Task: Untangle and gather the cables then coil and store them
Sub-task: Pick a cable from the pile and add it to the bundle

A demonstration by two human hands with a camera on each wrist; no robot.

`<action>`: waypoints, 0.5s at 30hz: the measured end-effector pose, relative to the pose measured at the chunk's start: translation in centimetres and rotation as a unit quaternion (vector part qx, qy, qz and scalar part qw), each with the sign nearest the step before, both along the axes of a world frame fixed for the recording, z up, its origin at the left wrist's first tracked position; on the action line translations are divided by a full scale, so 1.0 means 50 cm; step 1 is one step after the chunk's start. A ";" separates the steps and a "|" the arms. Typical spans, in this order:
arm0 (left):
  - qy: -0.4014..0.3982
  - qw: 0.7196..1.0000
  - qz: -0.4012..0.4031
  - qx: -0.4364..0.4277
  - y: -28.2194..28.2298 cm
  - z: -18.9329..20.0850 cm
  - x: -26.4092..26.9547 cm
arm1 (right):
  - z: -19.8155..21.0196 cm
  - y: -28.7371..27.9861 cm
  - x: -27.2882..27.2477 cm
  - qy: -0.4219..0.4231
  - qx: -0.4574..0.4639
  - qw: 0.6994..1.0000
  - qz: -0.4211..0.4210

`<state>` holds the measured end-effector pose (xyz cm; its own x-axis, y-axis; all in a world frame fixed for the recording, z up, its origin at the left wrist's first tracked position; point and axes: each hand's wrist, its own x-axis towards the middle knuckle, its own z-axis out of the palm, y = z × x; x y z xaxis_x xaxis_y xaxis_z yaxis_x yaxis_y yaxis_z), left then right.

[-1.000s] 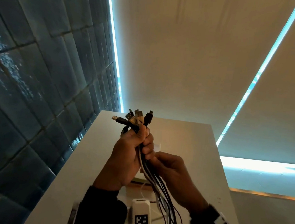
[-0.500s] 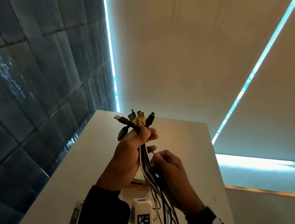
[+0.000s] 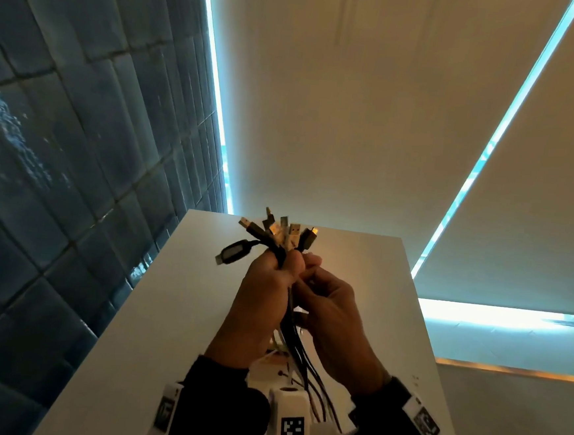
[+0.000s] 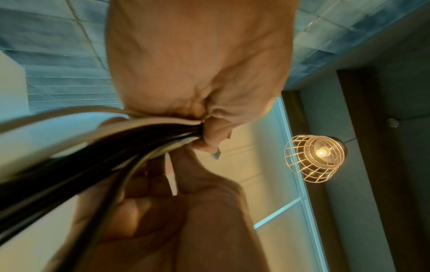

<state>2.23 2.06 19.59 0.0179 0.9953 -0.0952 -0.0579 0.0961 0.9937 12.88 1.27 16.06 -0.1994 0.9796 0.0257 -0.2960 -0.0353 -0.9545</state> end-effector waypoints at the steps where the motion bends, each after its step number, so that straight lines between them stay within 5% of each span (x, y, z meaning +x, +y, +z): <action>1: -0.006 1.000 0.006 0.006 0.001 0.000 -0.002 | 0.001 -0.002 0.001 0.014 0.002 1.000 0.011; 8: -0.062 0.997 -0.012 0.034 0.010 0.019 -0.015 | 0.000 -0.017 0.004 -0.032 -0.027 0.988 0.151; 15: -0.060 0.993 -0.002 0.097 0.004 0.019 -0.011 | -0.005 -0.022 0.000 -0.129 0.068 0.987 0.072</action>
